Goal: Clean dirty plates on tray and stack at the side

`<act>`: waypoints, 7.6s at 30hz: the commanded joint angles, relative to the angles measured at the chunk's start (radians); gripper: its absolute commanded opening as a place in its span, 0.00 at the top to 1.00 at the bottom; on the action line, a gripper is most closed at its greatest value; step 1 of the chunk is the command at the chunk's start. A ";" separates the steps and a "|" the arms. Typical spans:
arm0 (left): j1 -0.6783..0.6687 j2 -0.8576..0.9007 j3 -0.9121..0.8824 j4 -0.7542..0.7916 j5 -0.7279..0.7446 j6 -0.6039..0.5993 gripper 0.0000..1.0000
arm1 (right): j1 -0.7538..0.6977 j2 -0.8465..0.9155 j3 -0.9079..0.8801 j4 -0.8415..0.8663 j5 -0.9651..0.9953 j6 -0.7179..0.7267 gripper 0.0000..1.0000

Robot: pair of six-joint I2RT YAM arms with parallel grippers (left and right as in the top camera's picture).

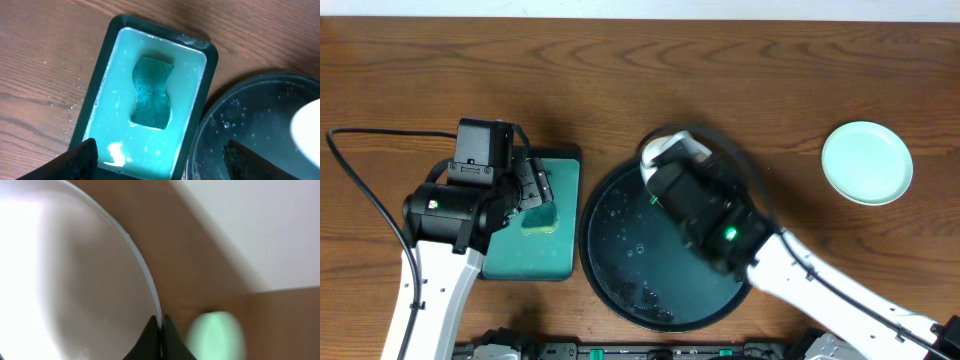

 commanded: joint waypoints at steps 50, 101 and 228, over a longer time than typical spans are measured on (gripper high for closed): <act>-0.002 0.000 0.002 0.022 0.005 0.010 0.19 | -1.505 0.333 0.008 0.068 -0.973 0.666 0.92; -0.002 -0.742 0.137 -0.274 -0.123 0.121 0.19 | -0.997 -0.274 0.071 -0.122 -0.829 0.097 0.01; 0.194 -1.152 -1.172 0.960 -0.040 -0.074 0.19 | -0.997 -0.274 0.071 -0.188 -0.834 0.097 0.01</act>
